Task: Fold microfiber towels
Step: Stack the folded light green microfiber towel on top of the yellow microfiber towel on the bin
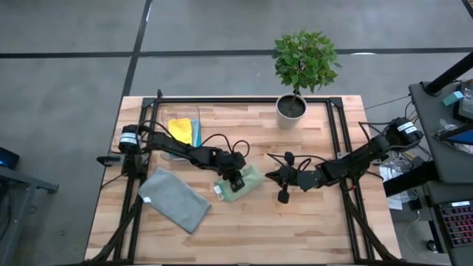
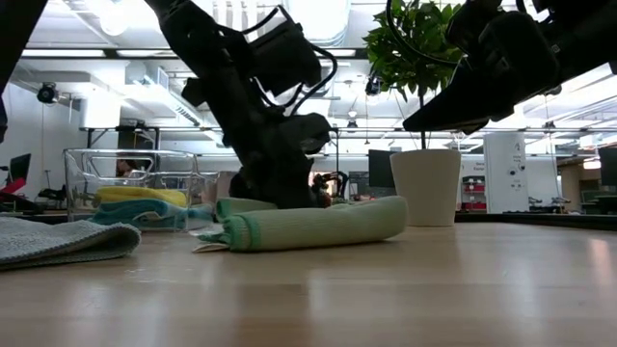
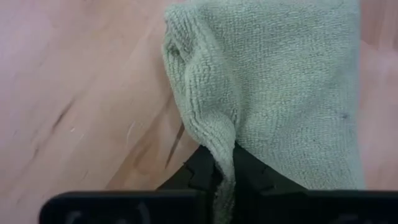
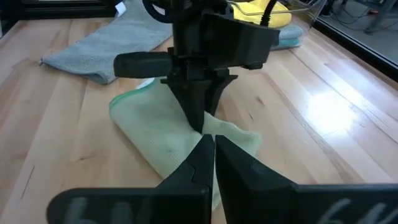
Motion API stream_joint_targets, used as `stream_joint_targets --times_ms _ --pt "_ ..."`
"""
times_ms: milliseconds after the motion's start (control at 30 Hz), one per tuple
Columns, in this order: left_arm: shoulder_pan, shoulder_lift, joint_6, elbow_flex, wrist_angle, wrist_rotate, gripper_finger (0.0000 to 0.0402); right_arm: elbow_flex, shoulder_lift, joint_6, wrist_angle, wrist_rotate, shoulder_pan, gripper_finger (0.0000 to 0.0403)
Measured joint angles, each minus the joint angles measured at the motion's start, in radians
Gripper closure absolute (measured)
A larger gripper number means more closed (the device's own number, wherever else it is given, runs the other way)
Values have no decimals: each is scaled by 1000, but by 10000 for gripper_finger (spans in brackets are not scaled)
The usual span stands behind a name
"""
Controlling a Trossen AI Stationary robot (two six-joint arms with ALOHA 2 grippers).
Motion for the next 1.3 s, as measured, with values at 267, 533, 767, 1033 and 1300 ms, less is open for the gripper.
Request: stream_joint_targets --times_ms 267,533,767,1033,1300 --pt "-4 -99 31 -4 -46 -48 389 -1 0 1 -6 -1 0 394" --pt "1 -252 58 -4 -179 -167 389 -2 0 1 -9 -3 0 394" --pt "19 -440 80 -4 -360 -324 389 -2 0 2 -16 -3 0 394" --pt "109 -708 88 -4 -537 -495 389 -2 0 2 -22 -3 0 394" --pt "258 -916 109 -4 -714 -639 389 -2 0 1 -22 -3 0 394"
